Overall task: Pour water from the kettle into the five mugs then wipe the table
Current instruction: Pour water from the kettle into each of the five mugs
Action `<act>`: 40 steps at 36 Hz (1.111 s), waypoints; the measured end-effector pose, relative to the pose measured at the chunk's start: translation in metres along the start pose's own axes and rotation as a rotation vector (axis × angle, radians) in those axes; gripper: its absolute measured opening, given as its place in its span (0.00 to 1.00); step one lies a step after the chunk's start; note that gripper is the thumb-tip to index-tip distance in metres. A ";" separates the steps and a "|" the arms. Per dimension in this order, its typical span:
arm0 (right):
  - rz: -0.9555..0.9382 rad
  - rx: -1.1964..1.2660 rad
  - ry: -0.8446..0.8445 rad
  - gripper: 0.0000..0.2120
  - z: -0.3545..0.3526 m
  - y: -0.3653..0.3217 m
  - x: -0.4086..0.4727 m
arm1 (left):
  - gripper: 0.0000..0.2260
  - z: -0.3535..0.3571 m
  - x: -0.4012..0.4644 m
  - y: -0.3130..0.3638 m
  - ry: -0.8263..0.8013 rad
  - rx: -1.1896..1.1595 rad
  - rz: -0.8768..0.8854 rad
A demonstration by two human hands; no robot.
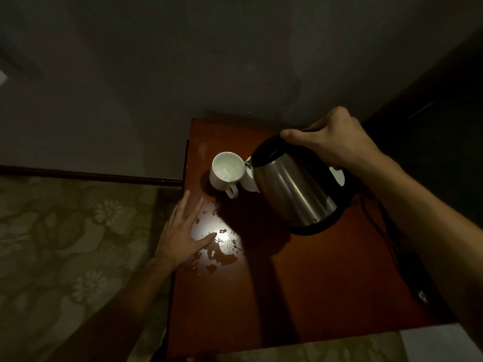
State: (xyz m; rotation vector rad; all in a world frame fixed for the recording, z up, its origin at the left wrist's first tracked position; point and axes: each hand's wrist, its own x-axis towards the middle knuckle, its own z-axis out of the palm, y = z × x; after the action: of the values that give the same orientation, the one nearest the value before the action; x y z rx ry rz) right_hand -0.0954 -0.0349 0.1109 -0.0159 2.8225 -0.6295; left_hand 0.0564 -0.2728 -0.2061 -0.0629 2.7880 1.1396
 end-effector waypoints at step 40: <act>-0.007 -0.024 -0.009 0.28 -0.003 -0.002 0.005 | 0.47 -0.001 -0.001 0.001 -0.005 -0.014 -0.016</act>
State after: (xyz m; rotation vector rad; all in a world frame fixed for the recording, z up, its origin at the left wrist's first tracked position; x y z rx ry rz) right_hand -0.1015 -0.0361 0.1132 -0.0327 2.8228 -0.5957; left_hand 0.0571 -0.2727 -0.2050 -0.0826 2.7702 1.1537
